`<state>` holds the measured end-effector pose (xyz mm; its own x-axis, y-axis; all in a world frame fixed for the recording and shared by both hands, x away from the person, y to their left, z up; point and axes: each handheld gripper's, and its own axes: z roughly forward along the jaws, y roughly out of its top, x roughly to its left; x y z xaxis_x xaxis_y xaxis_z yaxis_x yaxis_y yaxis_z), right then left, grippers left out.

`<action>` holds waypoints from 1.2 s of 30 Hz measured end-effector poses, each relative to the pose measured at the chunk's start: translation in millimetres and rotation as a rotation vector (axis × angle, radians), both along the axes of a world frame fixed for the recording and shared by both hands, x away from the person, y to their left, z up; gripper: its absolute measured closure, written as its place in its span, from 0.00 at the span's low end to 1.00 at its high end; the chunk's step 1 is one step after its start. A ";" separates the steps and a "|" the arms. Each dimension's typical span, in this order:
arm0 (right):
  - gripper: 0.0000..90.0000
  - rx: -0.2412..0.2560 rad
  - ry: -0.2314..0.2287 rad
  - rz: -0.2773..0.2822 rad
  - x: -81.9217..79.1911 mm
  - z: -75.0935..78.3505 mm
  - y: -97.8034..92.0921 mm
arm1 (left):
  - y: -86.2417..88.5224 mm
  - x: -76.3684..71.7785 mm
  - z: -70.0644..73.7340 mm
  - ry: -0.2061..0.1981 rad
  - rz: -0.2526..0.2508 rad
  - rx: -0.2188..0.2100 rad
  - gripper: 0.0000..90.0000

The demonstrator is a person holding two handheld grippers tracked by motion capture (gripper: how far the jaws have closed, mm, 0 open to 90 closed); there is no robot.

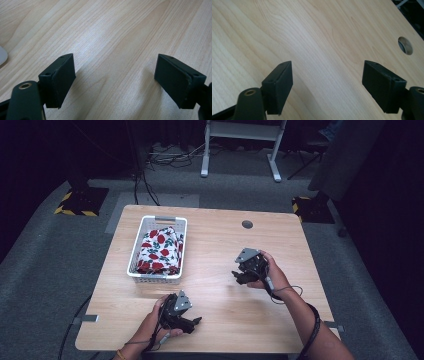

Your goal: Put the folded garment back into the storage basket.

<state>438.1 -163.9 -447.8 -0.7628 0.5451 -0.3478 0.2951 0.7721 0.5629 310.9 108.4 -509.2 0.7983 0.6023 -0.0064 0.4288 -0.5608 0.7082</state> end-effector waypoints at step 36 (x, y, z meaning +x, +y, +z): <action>0.23 0.370 0.143 -0.185 -101.2 -61.5 -129.1 | -0.8 0.5 0.0 0.000 0.001 0.000 0.19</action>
<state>336.9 -293.0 -509.3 -0.6673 0.7448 -0.0009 0.5045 0.4529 0.7350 311.4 107.6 -509.2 0.7974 0.6034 -0.0068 0.4298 -0.5601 0.7082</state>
